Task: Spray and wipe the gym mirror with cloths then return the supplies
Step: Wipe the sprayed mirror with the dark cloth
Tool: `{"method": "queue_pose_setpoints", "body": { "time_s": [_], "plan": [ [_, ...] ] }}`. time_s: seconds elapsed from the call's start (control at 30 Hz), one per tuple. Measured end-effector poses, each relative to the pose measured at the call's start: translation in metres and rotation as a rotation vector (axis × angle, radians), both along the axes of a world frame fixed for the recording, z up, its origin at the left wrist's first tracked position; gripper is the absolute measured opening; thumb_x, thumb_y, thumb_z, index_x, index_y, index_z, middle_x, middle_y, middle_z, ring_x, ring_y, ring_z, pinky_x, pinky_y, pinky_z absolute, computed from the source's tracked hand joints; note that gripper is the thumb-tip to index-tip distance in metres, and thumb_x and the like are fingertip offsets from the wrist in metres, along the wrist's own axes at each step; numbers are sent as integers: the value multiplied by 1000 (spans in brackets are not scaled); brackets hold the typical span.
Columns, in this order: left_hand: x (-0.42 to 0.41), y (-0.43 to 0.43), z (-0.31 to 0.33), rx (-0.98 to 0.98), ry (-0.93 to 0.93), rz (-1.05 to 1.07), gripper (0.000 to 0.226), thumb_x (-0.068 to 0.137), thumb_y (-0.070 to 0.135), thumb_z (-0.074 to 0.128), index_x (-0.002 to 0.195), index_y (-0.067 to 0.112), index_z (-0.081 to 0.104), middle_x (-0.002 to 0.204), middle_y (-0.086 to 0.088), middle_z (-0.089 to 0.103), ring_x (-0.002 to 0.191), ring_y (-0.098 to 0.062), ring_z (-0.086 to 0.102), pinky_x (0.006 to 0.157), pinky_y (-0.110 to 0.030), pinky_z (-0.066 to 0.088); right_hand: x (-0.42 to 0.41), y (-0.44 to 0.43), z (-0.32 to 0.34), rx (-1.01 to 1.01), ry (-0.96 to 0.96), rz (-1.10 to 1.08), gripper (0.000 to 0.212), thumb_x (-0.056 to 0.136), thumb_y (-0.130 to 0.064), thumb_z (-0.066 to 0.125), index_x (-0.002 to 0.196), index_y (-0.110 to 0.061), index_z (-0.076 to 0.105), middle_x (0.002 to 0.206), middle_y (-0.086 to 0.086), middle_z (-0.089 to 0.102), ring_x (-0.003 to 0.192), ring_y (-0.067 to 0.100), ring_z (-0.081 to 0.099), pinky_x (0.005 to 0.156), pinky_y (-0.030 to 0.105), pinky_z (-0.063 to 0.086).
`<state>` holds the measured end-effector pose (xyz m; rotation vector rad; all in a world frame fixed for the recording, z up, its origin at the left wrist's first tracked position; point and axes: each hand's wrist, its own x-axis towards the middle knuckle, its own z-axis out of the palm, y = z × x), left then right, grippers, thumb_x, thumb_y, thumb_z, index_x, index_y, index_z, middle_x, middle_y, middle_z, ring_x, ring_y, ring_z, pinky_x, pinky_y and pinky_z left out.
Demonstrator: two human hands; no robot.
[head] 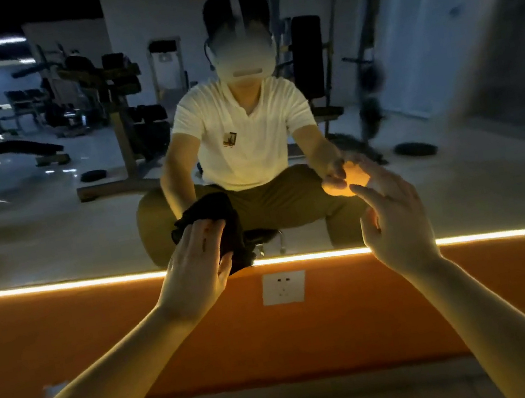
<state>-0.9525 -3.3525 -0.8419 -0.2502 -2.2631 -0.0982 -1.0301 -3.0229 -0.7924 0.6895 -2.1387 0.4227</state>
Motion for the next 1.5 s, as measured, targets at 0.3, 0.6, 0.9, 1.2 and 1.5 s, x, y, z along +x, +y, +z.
{"method": "queue_pose_setpoints", "body": {
  "time_s": [0.3,0.6,0.9,1.2,1.5],
  "plan": [
    [-29,49,3,-335,130,93,77,79,29,86,142,-2,55,146,-26,49,133,-41,49,108,-56,46,-21,54,5,-19,35,0,48,88,-6,61,135,-17,60,157,12,42,143,33,43,115,44,32],
    [-73,121,-10,-501,148,29,78,90,33,72,154,1,41,163,-24,32,155,-38,22,126,-51,18,-38,102,16,-81,65,-71,41,90,-11,48,127,-9,66,155,14,45,140,33,46,113,52,43],
    [-100,191,-9,-524,129,13,83,91,35,73,157,3,33,164,-21,26,155,-37,21,125,-52,21,-58,136,18,-40,66,-99,60,90,-13,51,151,-11,48,165,13,31,152,30,31,120,53,33],
    [-143,314,-7,-622,86,40,88,97,45,67,162,6,22,169,-19,15,159,-34,7,129,-48,7,-72,170,24,-154,79,-58,65,92,-7,51,155,-8,40,166,13,31,154,30,28,121,58,31],
    [-129,263,-5,-604,94,-4,88,94,45,71,161,9,26,167,-15,24,156,-32,20,128,-48,13,-71,154,25,-193,77,-22,66,90,-13,51,155,-15,40,167,10,28,155,30,25,124,54,26]
  ]
}}
